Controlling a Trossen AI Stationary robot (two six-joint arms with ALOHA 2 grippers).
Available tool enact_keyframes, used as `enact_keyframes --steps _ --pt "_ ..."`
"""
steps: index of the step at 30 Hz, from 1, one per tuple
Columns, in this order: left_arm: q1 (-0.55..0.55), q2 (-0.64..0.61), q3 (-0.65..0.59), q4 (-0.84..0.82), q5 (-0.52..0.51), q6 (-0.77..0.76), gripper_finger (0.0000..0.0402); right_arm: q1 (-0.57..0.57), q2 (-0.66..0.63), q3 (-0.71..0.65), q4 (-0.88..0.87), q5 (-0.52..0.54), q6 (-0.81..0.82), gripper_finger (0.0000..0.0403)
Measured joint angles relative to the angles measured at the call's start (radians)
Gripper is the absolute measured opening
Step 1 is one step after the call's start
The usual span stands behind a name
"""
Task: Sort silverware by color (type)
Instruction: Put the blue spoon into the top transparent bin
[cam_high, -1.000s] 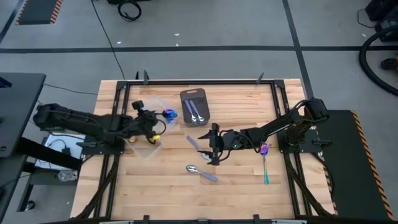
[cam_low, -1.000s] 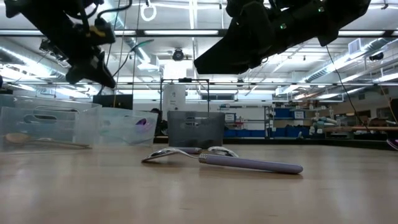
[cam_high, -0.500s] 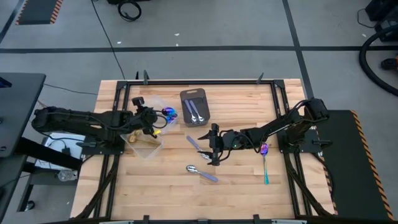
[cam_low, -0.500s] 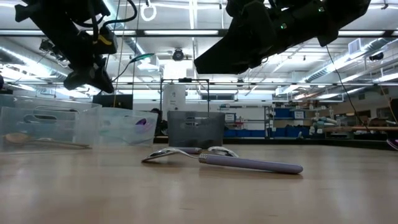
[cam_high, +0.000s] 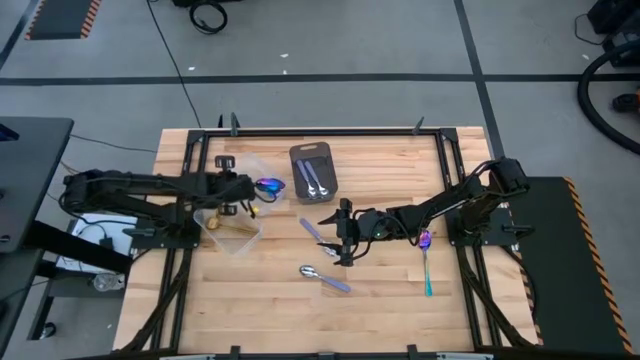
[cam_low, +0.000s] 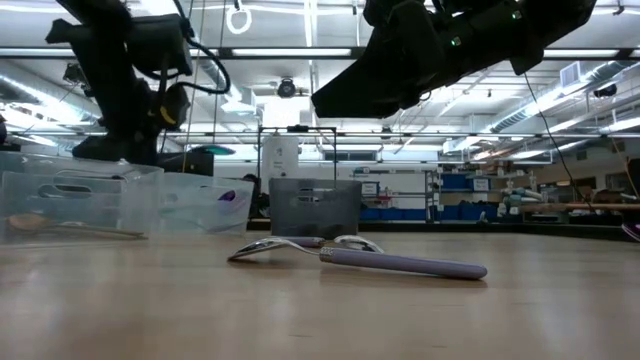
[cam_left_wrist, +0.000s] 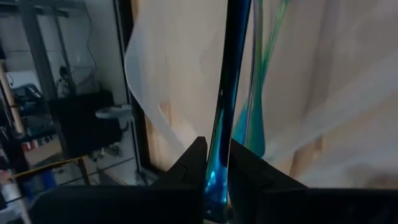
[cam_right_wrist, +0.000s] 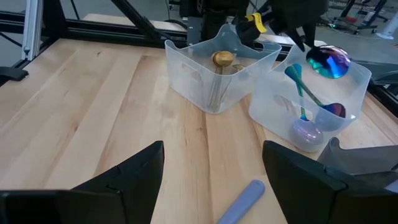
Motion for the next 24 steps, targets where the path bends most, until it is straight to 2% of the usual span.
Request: enact_keyframes --steps 11,20,24 --pt "0.031 0.006 0.009 -0.065 0.015 0.246 0.0046 0.001 0.0 0.0 -0.002 -0.004 0.0 0.0281" --pt "0.046 0.006 0.009 -0.038 0.014 0.305 0.0046 0.001 0.0 0.0 -0.005 -0.003 0.0 0.0281" --pt "0.046 0.038 0.008 0.038 0.013 0.302 0.0046 0.001 0.0 0.0 0.005 -0.003 -0.005 0.0281"
